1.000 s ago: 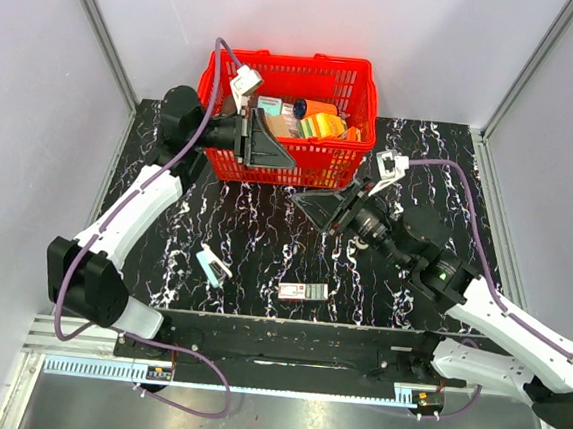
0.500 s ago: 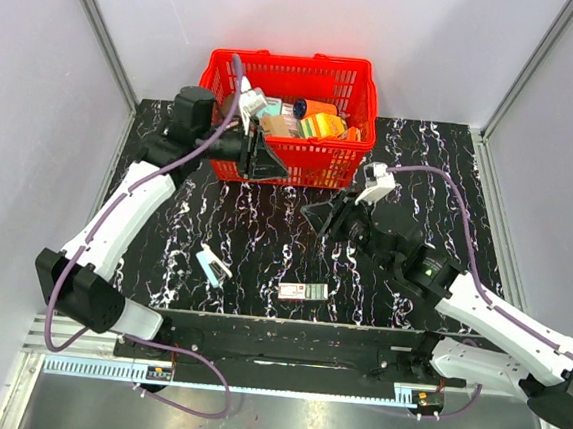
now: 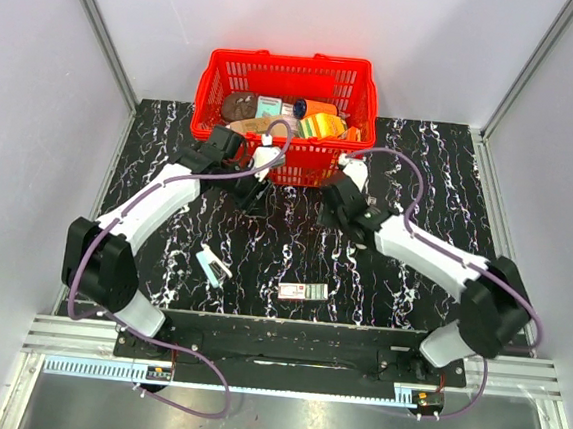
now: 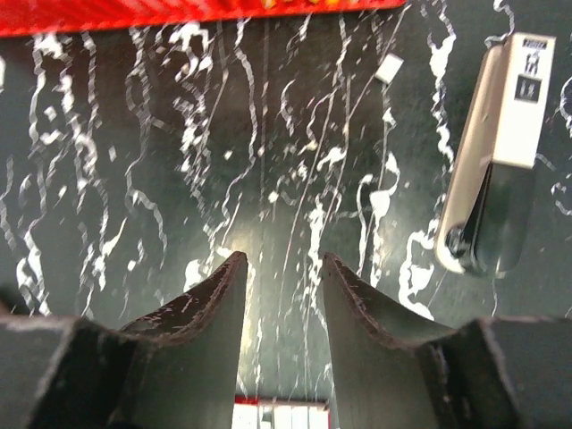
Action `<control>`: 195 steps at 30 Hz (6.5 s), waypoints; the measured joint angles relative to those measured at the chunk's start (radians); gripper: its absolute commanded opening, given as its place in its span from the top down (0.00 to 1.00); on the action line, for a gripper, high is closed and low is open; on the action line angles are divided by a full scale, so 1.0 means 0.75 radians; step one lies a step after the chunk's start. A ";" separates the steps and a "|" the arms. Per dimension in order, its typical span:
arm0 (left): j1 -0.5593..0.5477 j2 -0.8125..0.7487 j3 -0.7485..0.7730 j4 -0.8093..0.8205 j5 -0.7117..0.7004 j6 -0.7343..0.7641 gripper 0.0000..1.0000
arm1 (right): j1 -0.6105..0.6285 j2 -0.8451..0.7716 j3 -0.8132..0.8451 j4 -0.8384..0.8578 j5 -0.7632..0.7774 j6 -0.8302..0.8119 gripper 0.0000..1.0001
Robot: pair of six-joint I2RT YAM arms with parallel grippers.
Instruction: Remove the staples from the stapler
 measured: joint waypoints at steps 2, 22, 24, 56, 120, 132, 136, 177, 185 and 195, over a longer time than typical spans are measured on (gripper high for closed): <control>0.000 -0.011 -0.031 -0.001 -0.024 0.028 0.59 | -0.045 0.113 0.076 -0.008 0.004 -0.007 0.53; 0.000 -0.124 -0.133 -0.045 -0.071 0.132 0.59 | -0.146 0.791 0.439 -0.054 0.322 0.205 0.46; 0.000 -0.124 -0.134 -0.046 -0.071 0.132 0.59 | -0.153 0.791 0.426 -0.021 0.351 0.210 0.46; 0.000 -0.124 -0.153 -0.053 -0.051 0.130 0.58 | -0.251 0.853 0.362 0.288 0.440 0.168 0.62; -0.111 -0.145 -0.297 -0.047 -0.180 0.146 0.57 | 0.285 -0.142 -0.389 -0.036 0.075 0.356 0.86; -0.139 -0.144 -0.305 -0.019 -0.214 0.175 0.57 | 0.521 -0.070 -0.362 -0.199 0.189 0.479 0.86; -0.140 -0.144 -0.305 -0.020 -0.218 0.181 0.57 | 0.555 -0.027 -0.355 -0.210 0.218 0.489 0.86; -0.146 -0.144 -0.305 -0.020 -0.222 0.181 0.57 | 0.559 0.111 -0.335 -0.165 0.220 0.432 0.75; -0.149 -0.144 -0.305 -0.021 -0.222 0.181 0.57 | 0.559 0.116 -0.332 -0.158 0.220 0.424 0.71; -0.150 -0.144 -0.305 -0.025 -0.222 0.181 0.56 | 0.559 0.118 -0.329 -0.160 0.221 0.417 0.69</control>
